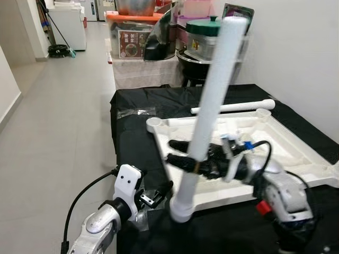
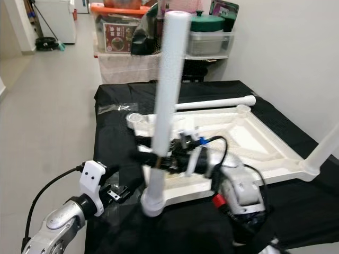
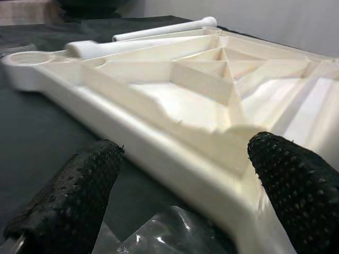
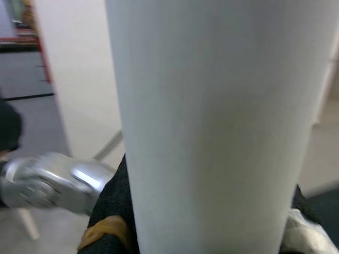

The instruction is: Building children table

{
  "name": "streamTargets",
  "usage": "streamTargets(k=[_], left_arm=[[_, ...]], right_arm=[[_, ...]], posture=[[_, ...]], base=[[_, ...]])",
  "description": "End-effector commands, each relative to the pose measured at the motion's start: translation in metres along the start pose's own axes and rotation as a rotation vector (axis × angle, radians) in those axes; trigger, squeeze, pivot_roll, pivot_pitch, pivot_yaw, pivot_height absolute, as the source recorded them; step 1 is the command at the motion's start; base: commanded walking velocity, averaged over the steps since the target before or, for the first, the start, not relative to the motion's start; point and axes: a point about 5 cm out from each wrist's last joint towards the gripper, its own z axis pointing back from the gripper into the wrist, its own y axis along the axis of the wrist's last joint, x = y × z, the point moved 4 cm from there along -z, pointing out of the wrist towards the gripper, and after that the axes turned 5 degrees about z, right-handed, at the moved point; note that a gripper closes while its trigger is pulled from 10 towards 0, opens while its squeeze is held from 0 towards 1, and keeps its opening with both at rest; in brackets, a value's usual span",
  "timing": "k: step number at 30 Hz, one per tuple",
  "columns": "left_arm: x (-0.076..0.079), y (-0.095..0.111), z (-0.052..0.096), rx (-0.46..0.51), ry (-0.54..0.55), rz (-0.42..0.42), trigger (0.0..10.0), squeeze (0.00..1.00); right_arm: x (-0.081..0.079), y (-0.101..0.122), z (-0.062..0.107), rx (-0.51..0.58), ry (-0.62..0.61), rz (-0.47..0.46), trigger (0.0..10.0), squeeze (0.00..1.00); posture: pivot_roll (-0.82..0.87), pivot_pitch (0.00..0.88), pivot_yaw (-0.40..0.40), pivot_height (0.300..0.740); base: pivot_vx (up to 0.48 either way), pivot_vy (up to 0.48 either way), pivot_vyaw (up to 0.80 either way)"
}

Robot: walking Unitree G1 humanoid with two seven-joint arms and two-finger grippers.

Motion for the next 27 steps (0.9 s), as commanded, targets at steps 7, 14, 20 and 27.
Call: streamTargets(k=[7,14,20,27], left_arm=[[-0.002,-0.002,0.0,-0.004,0.007,0.003,10.0,0.0],[-0.004,-0.005,0.005,-0.01,0.025,0.005,10.0,0.0],[-0.004,-0.005,0.003,-0.01,0.025,0.005,10.0,0.0],[-0.004,-0.005,0.002,-0.012,0.018,0.004,10.0,0.0]], right_arm=[[0.004,-0.001,-0.021,0.022,-0.096,0.07,0.0,0.0],[0.031,-0.017,-0.012,-0.131,-0.373,0.063,0.0,0.0],[0.077,-0.037,0.026,-0.359,-0.953,0.035,0.0,0.0],[0.074,-0.041,0.052,-0.336,-1.275,-0.046,0.0,0.0]], posture=[[0.09,0.0,-0.085,0.74],[0.09,0.0,-0.09,0.74],[0.08,0.0,-0.086,0.74],[0.07,0.0,-0.075,0.74]], base=[[0.0,0.0,0.0],[0.0,0.0,0.0],[0.0,0.0,0.0],[0.0,0.0,0.0]])
